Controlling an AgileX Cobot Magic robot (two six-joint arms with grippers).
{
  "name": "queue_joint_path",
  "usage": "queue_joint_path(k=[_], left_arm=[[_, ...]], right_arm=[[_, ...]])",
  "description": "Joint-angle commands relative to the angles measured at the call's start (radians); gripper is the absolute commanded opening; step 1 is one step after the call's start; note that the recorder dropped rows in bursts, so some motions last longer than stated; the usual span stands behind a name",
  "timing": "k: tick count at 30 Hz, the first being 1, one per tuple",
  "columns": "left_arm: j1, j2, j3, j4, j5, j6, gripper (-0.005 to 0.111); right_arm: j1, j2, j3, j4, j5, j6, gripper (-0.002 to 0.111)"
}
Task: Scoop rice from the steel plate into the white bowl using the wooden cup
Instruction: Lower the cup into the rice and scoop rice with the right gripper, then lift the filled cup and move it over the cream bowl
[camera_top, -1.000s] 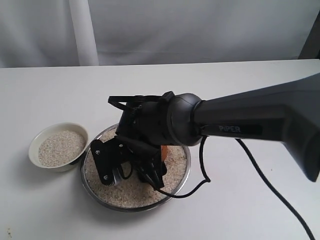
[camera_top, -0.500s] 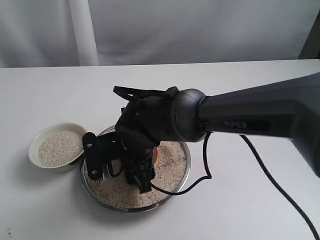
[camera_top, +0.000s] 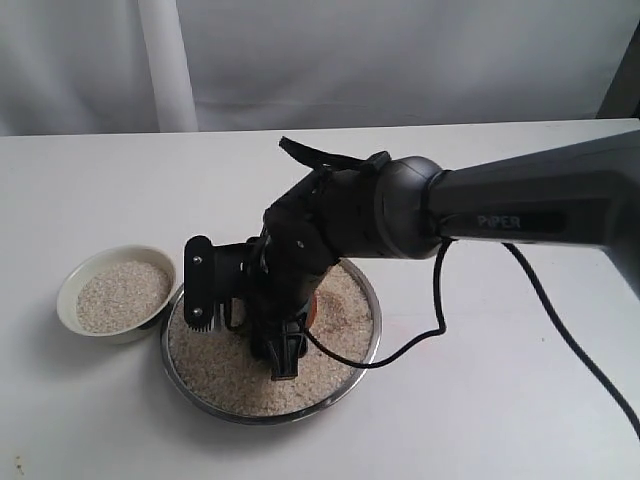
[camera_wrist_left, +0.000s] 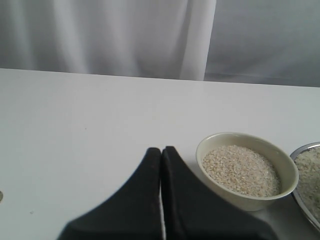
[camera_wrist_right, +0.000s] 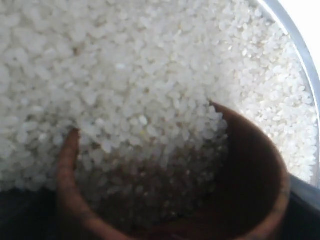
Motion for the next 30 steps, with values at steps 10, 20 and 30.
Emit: queue_joint_path(k=[10, 20, 30], left_arm=[[-0.006, 0.000, 0.001, -0.001, -0.011, -0.002, 0.000], [-0.006, 0.000, 0.001, -0.001, -0.011, -0.002, 0.000], [-0.006, 0.000, 0.001, -0.001, -0.011, -0.002, 0.000]], right_arm=[[-0.065, -0.152, 0.170, 0.178, -0.239, -0.081, 0.000], [-0.072, -0.205, 0.183, 0.209, -0.253, -0.074, 0.000], [-0.072, -0.205, 0.183, 0.250, -0.255, -0.074, 0.000]])
